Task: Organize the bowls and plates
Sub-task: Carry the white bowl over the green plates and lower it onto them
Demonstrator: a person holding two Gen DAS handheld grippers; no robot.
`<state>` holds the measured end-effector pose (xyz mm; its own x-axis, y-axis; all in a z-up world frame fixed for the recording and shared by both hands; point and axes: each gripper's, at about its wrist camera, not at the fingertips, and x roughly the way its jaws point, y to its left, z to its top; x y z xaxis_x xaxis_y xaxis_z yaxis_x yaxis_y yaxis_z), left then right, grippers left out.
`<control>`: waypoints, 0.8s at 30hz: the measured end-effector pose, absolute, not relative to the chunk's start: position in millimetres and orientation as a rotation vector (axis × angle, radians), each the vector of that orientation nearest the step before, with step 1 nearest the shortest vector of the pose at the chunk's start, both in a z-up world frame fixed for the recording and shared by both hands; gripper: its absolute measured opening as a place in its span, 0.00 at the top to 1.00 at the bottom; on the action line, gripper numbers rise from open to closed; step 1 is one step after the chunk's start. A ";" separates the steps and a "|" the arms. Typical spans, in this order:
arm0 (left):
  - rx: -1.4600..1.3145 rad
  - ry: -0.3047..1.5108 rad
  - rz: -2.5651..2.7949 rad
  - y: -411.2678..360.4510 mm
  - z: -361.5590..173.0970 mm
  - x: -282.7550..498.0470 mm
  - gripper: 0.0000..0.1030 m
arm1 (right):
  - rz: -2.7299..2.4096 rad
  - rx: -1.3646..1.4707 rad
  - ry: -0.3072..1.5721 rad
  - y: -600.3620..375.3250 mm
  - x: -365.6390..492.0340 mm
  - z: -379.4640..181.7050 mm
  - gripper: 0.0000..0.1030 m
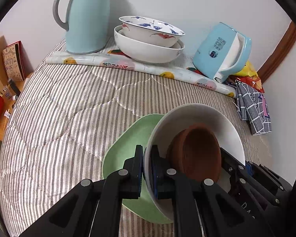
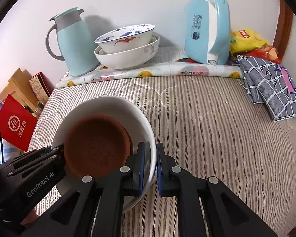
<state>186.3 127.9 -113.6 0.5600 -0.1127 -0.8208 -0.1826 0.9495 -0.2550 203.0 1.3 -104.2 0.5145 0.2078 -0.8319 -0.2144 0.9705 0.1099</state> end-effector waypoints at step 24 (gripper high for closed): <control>-0.327 1.030 0.063 140.3 -137.9 200.7 0.92 | 0.264 -0.006 1.061 13.3 221.0 -132.3 0.90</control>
